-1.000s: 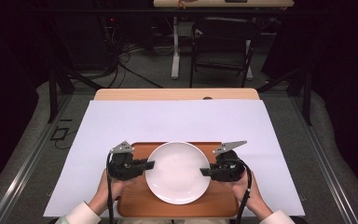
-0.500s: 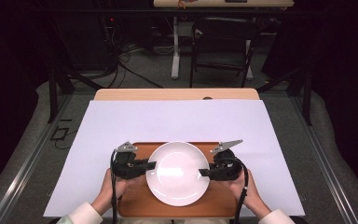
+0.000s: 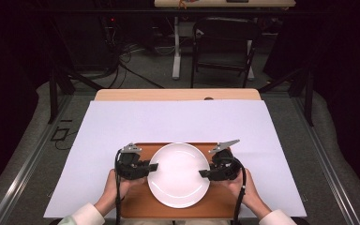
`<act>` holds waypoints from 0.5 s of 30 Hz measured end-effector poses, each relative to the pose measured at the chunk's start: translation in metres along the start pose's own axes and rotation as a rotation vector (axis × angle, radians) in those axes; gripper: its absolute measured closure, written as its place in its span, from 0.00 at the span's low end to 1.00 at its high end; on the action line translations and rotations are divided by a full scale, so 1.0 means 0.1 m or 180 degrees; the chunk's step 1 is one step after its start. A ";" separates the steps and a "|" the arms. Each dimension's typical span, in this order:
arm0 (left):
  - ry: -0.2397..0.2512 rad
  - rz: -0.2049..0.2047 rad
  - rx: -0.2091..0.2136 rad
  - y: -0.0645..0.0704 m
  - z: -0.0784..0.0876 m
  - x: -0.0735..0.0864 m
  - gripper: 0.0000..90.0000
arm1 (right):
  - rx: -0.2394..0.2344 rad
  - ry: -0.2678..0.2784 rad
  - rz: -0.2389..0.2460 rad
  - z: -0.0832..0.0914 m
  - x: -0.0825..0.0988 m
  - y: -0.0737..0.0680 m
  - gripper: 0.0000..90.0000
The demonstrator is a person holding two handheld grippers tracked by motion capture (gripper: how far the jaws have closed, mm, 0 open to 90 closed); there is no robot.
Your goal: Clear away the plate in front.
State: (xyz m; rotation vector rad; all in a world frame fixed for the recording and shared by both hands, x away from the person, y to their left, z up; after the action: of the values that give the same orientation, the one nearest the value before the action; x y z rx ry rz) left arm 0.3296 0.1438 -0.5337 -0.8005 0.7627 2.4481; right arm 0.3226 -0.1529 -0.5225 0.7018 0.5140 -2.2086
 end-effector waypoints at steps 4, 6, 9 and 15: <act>-0.0018 0.0000 -0.0047 0.01 -0.03 0.01 0.76 | 0.0002 -0.0044 -0.0005 -0.03 0.00 0.02 0.69; -0.0037 -0.0025 -0.0092 0.01 -0.04 0.01 0.76 | 0.0008 -0.0067 -0.0004 -0.05 0.01 0.03 0.68; -0.0057 -0.0011 -0.0114 0.01 -0.06 0.02 0.75 | 0.0008 -0.0094 -0.0005 -0.08 0.01 0.04 0.67; -0.0080 -0.0013 -0.0153 0.01 -0.07 0.02 0.74 | 0.0022 -0.0136 -0.0011 -0.12 0.01 0.04 0.65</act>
State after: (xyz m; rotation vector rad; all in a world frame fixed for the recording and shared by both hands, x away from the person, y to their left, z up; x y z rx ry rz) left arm 0.3302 0.1392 -0.5393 -0.7866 0.6946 2.4766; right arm 0.3289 -0.1495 -0.5324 0.6565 0.4866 -2.2247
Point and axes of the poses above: each handheld gripper's, and its own axes: z roughly backward along the jaws, x roughly out of its underside, y roughly to its right, the point moved 2 cm from there along -z, roughly forward along the jaws, and after that the axes turned 6 degrees about z, right-handed, at the moved point
